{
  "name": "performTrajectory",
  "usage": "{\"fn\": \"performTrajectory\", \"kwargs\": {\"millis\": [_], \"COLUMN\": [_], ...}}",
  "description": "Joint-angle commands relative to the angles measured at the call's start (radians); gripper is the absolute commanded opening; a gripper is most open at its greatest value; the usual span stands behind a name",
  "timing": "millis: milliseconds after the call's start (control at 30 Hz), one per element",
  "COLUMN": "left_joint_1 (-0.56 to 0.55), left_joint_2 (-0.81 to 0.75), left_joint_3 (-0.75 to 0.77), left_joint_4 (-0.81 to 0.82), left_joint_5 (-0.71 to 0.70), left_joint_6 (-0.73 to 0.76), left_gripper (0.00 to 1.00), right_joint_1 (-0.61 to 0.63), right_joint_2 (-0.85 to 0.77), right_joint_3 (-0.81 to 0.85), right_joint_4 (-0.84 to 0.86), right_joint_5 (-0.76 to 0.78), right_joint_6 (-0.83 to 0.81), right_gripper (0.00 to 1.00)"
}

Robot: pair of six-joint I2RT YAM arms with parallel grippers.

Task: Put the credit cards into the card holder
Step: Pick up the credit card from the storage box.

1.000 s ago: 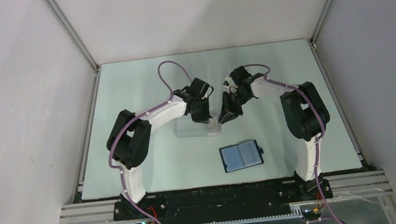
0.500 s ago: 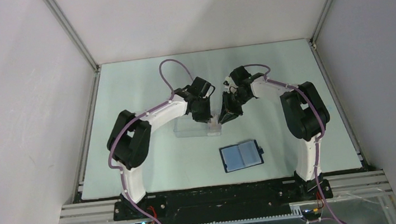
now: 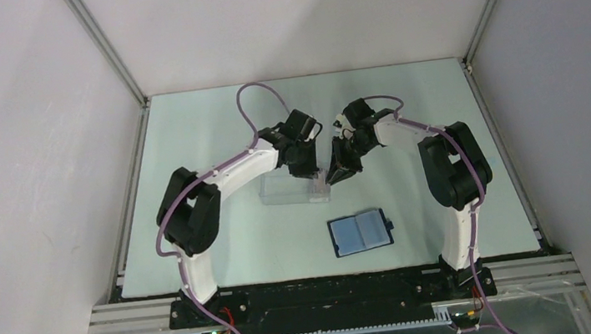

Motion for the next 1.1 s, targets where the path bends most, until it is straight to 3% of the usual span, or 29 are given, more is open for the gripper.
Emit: {"fn": "performTrajectory", "kwargs": {"millis": [0,433,633,700,733,833,1067], "left_joint_1": [-0.026,-0.027,-0.025,-0.023,-0.022,-0.021,-0.015], "left_joint_2": [-0.051,-0.011,-0.002,0.003,0.006,0.011,0.033], "left_joint_3": [0.05,0.029,0.015,0.016,0.016,0.016,0.027], "left_joint_4": [0.056,0.056,0.054,0.048,0.045,0.042,0.043], "left_joint_5": [0.087,0.103,0.077,0.07,0.066,0.064,0.086], "left_joint_6": [-0.027,-0.038,-0.046,-0.049,-0.05,-0.05,-0.046], "left_gripper": [0.17,0.22,0.08,0.12,0.24,0.39,0.44], "right_joint_1": [0.022,0.023,0.021,0.022,0.022,0.021,0.022], "right_joint_2": [0.045,0.042,0.033,0.029,0.027,0.027,0.027], "right_joint_3": [0.001,0.001,0.001,0.002,0.001,0.001,0.002], "right_joint_4": [-0.012,-0.014,-0.016,-0.017,-0.016,-0.016,-0.014], "right_joint_5": [0.021,0.023,0.028,0.031,0.031,0.032,0.03], "right_joint_6": [-0.016,-0.018,-0.02,-0.022,-0.021,-0.021,-0.02], "right_gripper": [0.12,0.12,0.13,0.14,0.14,0.14,0.15]}}
